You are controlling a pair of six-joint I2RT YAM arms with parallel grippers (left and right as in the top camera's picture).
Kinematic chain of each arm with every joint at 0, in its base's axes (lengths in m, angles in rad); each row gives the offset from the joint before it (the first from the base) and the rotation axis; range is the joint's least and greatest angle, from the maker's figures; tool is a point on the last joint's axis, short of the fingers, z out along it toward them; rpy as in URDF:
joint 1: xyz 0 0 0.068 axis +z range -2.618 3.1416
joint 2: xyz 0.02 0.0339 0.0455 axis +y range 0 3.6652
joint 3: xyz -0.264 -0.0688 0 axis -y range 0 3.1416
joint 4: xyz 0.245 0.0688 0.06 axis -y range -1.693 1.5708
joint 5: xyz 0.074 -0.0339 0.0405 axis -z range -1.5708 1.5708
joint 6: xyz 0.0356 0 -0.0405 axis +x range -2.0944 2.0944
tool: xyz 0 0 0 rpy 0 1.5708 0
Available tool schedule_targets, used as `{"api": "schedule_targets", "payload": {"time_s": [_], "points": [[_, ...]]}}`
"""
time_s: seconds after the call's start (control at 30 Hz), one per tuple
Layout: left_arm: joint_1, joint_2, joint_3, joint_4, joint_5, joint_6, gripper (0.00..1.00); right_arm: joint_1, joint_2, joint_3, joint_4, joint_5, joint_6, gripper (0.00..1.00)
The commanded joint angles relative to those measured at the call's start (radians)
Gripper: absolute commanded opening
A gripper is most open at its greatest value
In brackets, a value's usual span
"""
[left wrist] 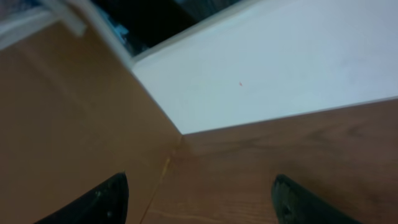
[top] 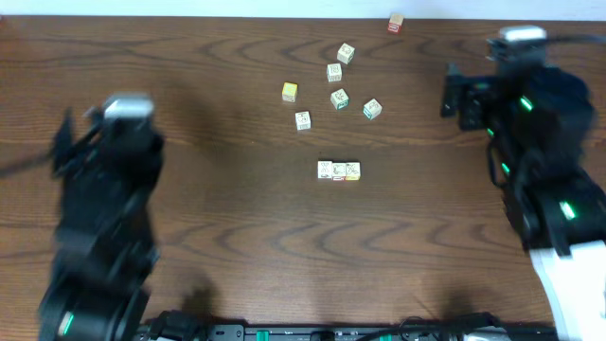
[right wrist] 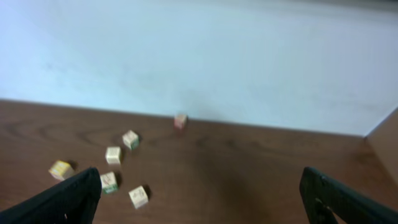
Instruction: Lift 3 blocks
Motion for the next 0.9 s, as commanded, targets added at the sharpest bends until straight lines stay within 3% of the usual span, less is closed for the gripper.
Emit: {"api": "schedule_targets", "payload": {"time_s": [0.0, 0.2, 0.33, 0.57, 0.87], "points": [[0.108, -0.113, -0.017, -0.026, 0.135, -0.075, 0.74, 0.006, -0.073, -0.029, -0.012, -0.016, -0.017, 0.99], [0.288, -0.329, -0.135, -0.111, 0.336, -0.128, 0.74, 0.006, -0.237, -0.21, -0.013, -0.058, -0.017, 0.99], [0.301, -0.436, -0.188, -0.105, 0.468, -0.138, 0.74, 0.006, -0.438, -0.386, 0.026, -0.017, -0.049, 0.99], [0.312, -0.474, -0.196, -0.089, 0.467, -0.138, 0.74, 0.006, -0.732, -0.576, -0.03, 0.006, -0.074, 0.99], [0.35, -0.608, -0.215, -0.176, 0.478, -0.139, 0.74, 0.0, -0.909, -0.706, -0.038, 0.006, -0.09, 0.99]]}}
